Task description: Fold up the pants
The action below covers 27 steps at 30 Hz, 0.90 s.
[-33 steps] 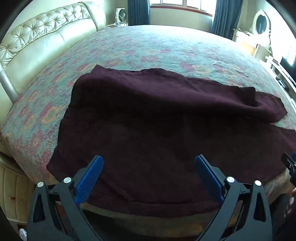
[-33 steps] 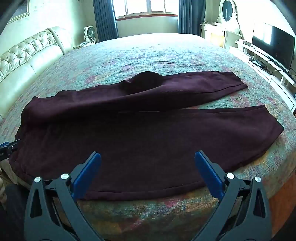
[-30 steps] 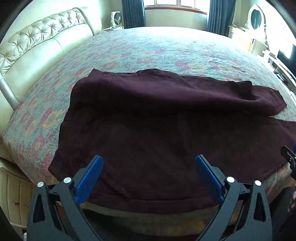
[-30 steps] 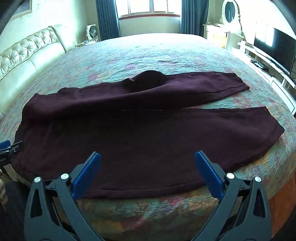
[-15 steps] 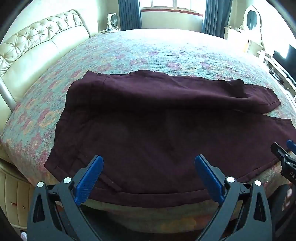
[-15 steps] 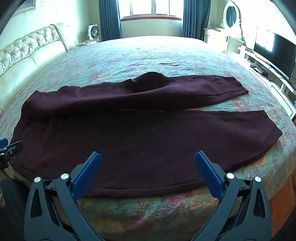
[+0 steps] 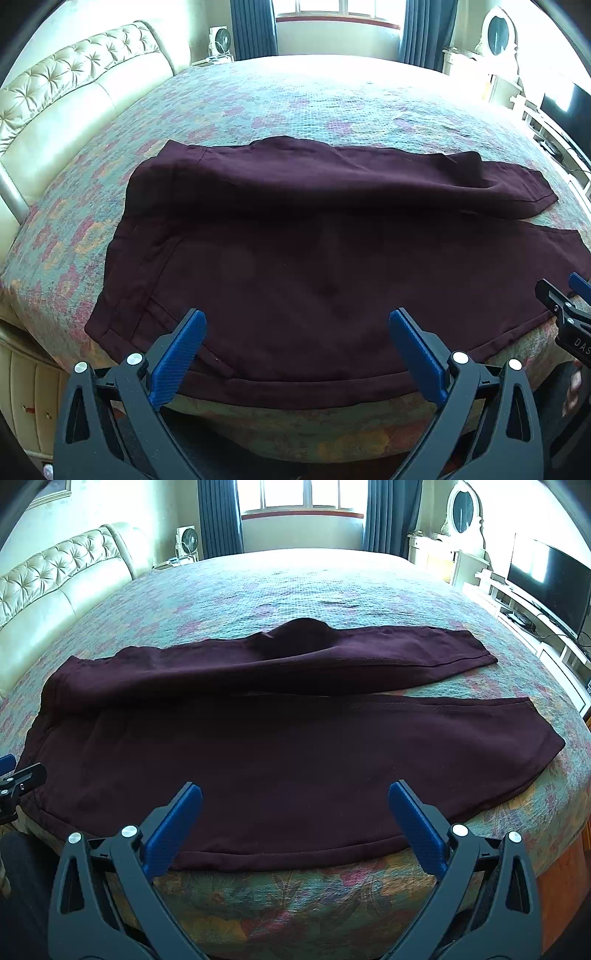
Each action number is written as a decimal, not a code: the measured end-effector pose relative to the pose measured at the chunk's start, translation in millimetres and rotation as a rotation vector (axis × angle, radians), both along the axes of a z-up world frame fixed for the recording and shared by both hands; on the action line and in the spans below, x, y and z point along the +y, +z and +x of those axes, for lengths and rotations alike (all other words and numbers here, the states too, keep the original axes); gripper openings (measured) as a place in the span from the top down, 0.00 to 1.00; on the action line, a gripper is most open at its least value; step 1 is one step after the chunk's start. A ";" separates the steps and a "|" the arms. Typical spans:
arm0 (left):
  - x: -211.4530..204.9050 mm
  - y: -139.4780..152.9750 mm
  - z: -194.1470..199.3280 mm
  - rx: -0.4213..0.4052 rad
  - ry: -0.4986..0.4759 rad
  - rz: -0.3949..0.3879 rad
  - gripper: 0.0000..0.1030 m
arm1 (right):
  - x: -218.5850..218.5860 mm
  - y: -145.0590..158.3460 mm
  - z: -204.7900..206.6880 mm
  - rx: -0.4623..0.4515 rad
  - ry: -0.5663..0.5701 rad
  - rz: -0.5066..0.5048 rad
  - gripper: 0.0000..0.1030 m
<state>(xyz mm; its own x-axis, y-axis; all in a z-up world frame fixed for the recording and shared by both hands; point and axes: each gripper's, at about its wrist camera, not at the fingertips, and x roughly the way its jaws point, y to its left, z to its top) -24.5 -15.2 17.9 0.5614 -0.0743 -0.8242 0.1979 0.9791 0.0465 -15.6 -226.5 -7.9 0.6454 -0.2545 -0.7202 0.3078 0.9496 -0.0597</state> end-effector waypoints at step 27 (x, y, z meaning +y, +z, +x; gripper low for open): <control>-4.6 -8.8 -6.9 0.005 -0.012 -0.001 0.04 | 1.1 -0.2 -0.1 0.006 0.006 -0.004 0.02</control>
